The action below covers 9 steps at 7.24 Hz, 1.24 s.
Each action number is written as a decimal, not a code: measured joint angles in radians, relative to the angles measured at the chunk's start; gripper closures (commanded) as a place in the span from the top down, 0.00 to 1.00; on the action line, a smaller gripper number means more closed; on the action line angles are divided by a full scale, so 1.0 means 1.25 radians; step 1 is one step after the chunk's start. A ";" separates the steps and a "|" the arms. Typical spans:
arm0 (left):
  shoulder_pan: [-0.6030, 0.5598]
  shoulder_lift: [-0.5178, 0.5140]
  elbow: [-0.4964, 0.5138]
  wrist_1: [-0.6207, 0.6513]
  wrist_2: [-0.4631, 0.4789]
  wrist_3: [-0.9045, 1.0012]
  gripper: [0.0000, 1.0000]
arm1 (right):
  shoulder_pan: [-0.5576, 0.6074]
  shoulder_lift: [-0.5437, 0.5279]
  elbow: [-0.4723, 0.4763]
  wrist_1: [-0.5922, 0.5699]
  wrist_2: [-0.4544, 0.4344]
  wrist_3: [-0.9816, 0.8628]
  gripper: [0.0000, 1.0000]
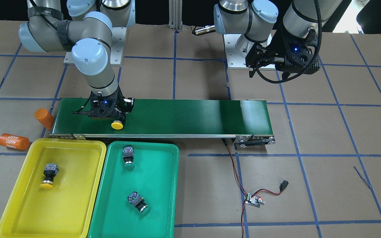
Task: Sort buttons by color to trays
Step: 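Return the right gripper to the belt and grasp the other yellow button, then place the second yellow button in the yellow tray and release it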
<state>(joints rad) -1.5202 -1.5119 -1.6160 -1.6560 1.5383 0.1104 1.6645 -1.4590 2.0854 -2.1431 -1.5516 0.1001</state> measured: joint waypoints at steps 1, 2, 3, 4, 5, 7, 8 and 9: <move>0.000 0.000 0.000 0.000 -0.001 0.000 1.00 | -0.001 0.002 -0.015 0.003 -0.003 0.000 0.08; 0.000 0.000 0.000 0.000 -0.001 0.000 1.00 | -0.004 0.012 -0.052 0.014 -0.007 -0.003 0.10; 0.000 -0.001 0.001 0.001 -0.001 0.000 1.00 | -0.009 0.042 -0.114 0.043 -0.010 -0.011 0.11; 0.000 -0.001 0.001 0.001 -0.001 0.000 1.00 | -0.019 0.090 -0.199 0.090 -0.012 -0.028 0.14; 0.000 -0.002 0.001 0.001 -0.001 0.000 1.00 | -0.039 0.141 -0.287 0.139 -0.012 -0.065 0.14; 0.001 -0.002 0.000 0.000 -0.001 0.001 1.00 | -0.105 0.221 -0.394 0.185 -0.022 -0.192 0.30; 0.000 -0.001 0.000 0.000 -0.001 0.000 1.00 | -0.133 0.240 -0.410 0.190 -0.025 -0.228 0.45; 0.000 -0.001 0.000 0.000 -0.001 0.000 1.00 | -0.148 0.246 -0.414 0.192 -0.025 -0.246 0.76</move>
<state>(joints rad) -1.5197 -1.5128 -1.6156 -1.6560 1.5371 0.1103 1.4793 -1.1517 1.5675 -1.9025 -1.5832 -0.2071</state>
